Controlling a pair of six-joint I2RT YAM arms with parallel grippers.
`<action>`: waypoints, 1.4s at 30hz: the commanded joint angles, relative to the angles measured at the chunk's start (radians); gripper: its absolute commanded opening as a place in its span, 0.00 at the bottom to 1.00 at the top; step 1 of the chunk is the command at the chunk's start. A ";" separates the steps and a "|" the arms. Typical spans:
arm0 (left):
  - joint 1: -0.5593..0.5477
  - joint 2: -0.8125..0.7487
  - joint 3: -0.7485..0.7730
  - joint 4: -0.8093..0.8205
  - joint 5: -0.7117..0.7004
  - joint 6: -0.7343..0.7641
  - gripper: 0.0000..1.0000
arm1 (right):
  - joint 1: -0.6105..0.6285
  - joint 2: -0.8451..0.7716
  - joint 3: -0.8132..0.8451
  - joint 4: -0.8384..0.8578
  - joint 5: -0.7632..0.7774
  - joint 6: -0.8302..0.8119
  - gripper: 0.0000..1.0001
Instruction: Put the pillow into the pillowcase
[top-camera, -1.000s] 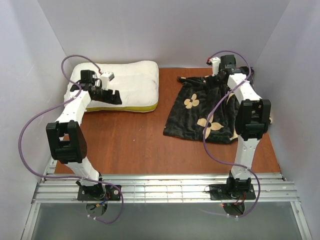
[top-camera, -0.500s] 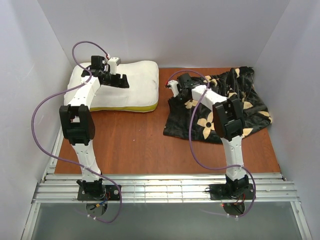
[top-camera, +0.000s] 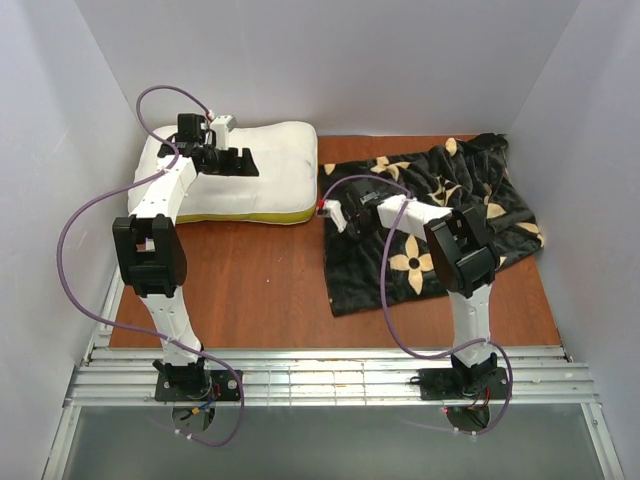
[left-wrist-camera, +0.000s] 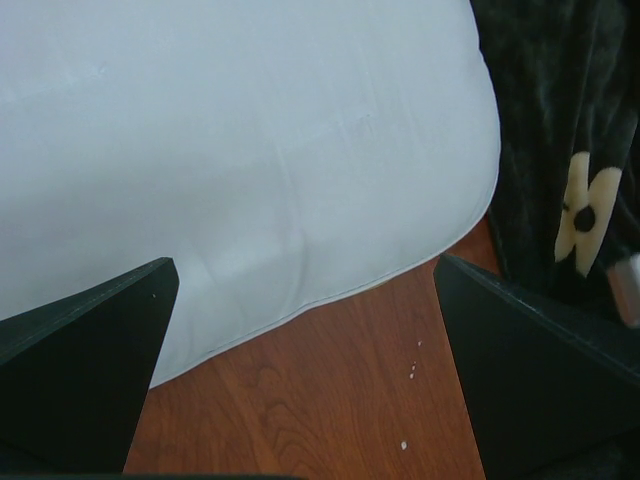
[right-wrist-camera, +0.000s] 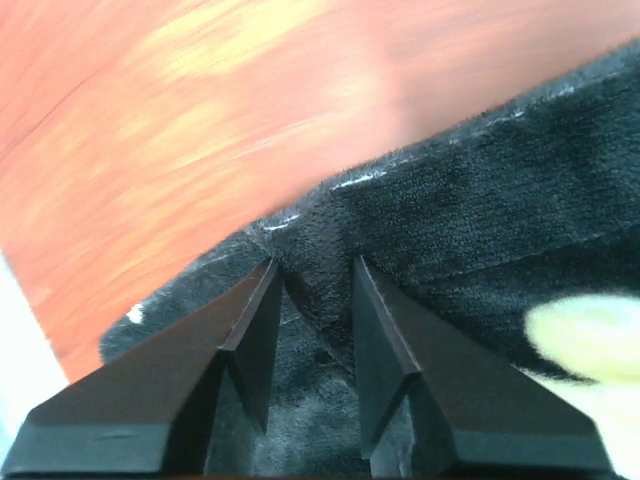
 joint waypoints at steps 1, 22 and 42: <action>0.016 -0.067 0.041 -0.046 0.051 0.024 0.98 | 0.089 -0.022 -0.124 -0.253 -0.034 -0.127 0.29; -0.081 0.398 0.548 -0.066 0.030 0.822 0.98 | -0.303 -0.146 0.086 -0.260 0.085 -0.012 0.99; -0.072 0.340 0.038 -0.311 0.128 0.846 0.00 | -0.385 -0.231 0.046 -0.270 0.141 -0.037 0.99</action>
